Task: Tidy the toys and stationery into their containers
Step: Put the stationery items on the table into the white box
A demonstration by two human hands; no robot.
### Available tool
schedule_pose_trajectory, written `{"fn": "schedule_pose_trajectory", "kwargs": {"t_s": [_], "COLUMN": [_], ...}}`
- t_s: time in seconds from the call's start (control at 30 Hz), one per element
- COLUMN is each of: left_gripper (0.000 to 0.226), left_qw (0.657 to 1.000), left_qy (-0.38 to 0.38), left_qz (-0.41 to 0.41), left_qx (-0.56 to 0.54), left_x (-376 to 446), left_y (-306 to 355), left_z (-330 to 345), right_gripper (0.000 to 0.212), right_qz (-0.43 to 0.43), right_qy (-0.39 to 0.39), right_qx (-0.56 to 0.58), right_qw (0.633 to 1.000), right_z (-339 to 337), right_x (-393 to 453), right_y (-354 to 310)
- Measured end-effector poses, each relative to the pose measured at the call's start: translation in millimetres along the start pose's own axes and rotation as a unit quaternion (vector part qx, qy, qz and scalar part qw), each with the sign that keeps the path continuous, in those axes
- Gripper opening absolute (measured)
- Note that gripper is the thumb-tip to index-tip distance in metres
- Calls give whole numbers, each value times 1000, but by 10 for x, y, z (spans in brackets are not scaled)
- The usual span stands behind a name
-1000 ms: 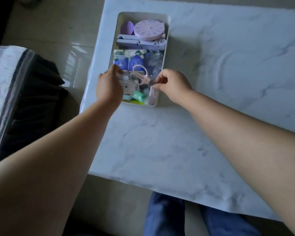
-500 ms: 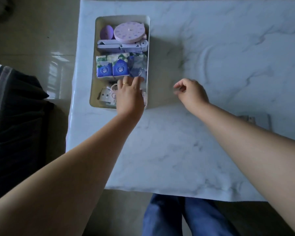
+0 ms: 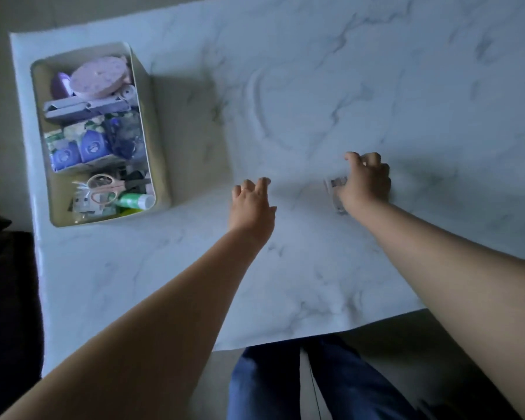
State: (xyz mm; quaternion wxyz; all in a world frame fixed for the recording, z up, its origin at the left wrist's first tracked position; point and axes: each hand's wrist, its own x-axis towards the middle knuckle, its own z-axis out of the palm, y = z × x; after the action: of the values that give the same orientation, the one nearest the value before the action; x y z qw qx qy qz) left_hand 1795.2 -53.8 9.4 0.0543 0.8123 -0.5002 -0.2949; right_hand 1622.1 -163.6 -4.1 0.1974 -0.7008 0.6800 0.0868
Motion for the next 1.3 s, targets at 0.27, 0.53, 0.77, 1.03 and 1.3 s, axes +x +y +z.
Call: {"fn": "schedule_pose_trajectory", "kwargs": {"t_s": [0.27,0.53,0.77,1.03,1.3], "left_gripper": [49,49,44,35,27], "left_qw": [999,999,993,977,961], "left_qy": [-38,-52,-42,112,141], "left_qz": [0,-12,-58,-112,-172], "left_qx": [2,-6,-93,-143,-162], "left_x": [-2,-26,-93,-168,29], "left_y": [352,206,-263,-1155,-2235], "left_z": [278,236,-273,-1253,-1864], "right_gripper": [46,82,19,18,25], "right_qz": [-77,-38,35,86,-60], "right_qy": [-56,-157,-189,-310,-335], "right_qx": [-144,-118,289,567,306], "right_qw": [985,980,938,759,889], "right_z": [7,119,200,-130,222], "right_x": [188,94,-185,-584,-952], "right_y": [208,-39,-808,-2226,-3006]}}
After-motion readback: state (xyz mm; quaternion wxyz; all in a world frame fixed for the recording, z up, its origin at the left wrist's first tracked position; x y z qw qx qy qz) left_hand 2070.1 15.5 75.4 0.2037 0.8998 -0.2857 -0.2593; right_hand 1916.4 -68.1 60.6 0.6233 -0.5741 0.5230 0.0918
